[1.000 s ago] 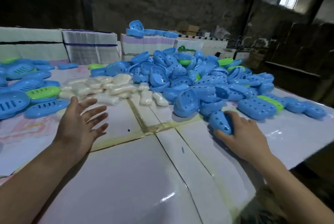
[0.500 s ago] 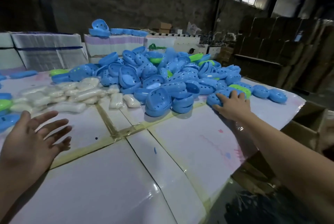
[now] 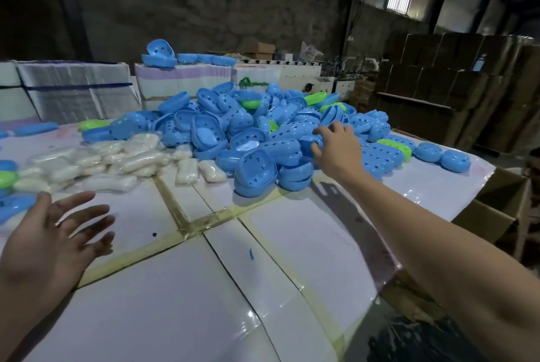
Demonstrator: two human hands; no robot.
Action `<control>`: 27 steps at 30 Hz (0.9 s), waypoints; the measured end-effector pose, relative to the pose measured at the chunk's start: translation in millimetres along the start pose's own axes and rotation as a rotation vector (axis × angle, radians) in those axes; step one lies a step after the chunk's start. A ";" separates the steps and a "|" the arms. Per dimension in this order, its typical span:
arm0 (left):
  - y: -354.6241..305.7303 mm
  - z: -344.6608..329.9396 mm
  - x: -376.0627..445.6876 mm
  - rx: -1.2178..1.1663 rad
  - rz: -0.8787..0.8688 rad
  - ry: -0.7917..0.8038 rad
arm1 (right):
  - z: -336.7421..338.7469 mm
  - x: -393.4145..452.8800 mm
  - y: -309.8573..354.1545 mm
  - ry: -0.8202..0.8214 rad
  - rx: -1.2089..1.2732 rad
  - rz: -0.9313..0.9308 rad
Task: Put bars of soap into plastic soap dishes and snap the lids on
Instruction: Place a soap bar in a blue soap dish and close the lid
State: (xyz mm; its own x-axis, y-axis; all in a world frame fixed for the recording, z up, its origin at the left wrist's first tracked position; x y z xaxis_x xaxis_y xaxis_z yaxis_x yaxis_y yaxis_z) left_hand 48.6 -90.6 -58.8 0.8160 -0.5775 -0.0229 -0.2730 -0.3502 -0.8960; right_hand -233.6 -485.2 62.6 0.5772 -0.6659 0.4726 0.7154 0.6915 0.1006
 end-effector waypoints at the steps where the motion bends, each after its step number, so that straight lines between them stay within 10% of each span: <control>1: -7.2 -8.0 -8.2 0.032 0.019 0.027 | 4.0 -1.9 20.2 -0.015 0.080 0.044; 16: -39.2 -48.9 -57.0 0.044 -0.019 -0.072 | -16.7 -78.7 337.7 0.475 1.154 0.392; 22: -55.8 -33.1 -54.9 0.204 -0.095 -0.204 | -55.4 -89.1 348.0 0.488 1.003 0.485; 27: -76.4 -11.3 -45.8 0.864 -0.264 -0.309 | -56.1 -94.2 350.1 0.462 0.939 0.571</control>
State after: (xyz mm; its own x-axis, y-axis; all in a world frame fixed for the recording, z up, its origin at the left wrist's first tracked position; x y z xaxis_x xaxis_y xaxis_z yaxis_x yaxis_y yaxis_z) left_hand 26.4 -45.7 15.7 0.9299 -0.2938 0.2213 0.3087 0.2960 -0.9039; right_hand -15.5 -196.1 4.2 0.9433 -0.0998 0.3166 -0.1482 0.7268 0.6707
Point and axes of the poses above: each hand's wrist, its own x-axis towards the middle knuckle, its own z-axis out of the back of the hand, y = z × x, the point moved 3 cm from there along x, towards the middle knuckle, and after that the axes turned 11 degrees about y, right-handed, at the moved point
